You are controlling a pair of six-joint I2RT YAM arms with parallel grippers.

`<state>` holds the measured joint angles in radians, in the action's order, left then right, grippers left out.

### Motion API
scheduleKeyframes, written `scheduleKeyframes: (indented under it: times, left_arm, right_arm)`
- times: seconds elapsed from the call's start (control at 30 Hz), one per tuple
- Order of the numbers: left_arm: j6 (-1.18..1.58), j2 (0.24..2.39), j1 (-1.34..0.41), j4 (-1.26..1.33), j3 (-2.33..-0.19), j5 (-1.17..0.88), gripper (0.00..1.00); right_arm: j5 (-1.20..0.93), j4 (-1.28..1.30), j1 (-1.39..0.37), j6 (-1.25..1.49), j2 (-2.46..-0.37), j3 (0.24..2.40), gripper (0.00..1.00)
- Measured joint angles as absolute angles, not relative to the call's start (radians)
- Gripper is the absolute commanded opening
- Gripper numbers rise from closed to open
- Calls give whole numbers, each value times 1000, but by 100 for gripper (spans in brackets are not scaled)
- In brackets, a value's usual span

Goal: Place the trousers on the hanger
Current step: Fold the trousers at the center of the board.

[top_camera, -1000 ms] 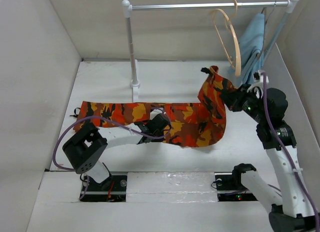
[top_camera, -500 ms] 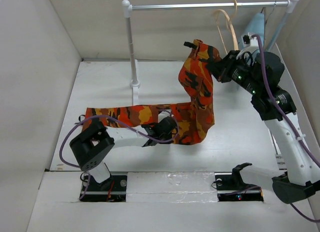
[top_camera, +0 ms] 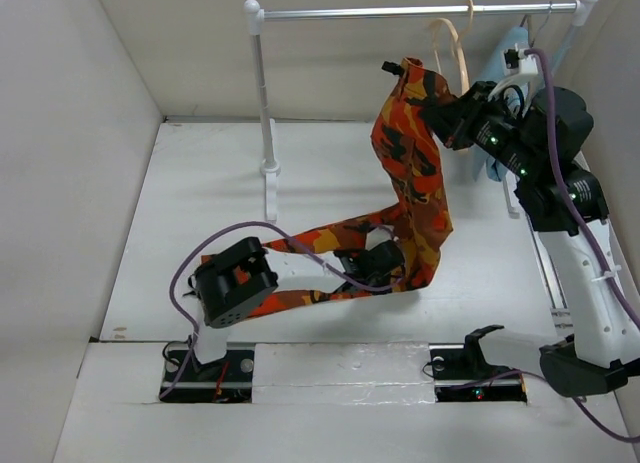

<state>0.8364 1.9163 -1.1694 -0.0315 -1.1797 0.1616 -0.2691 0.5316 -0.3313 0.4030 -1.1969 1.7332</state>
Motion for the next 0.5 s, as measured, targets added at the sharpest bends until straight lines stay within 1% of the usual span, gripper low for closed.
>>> scheduleKeyframes:
  times: [0.1, 0.13, 0.17, 0.23, 0.3, 0.37, 0.4, 0.5]
  left_arm:
    - [841, 1773, -1150, -123, -1065, 202, 0]
    - [842, 1710, -1132, -165, -1033, 222, 2]
    - [844, 1627, -1106, -204, -1002, 246, 6]
    - [843, 1435, -1029, -276, -968, 298, 11]
    - [836, 1232, -923, -308, -970, 327, 15]
    - [818, 1047, -770, -333, -999, 348, 21]
    - [804, 976, -690, -350, -1031, 357, 21]
    - [759, 874, -451, -408, -1188, 352, 22]
  right_arm:
    - [-264, 531, -391, 396, -1212, 1730, 0]
    - [-253, 530, -420, 393, -1219, 1730, 0]
    - [-245, 527, -450, 391, -1229, 1728, 0]
    - [-226, 519, -517, 383, -1254, 1723, 0]
    - [-207, 515, -582, 377, -1285, 1719, 0]
    - [-187, 500, -647, 372, -1321, 1713, 0]
    - [-178, 487, -677, 370, -1341, 1708, 0]
    - [-152, 445, -776, 369, -1419, 1702, 0]
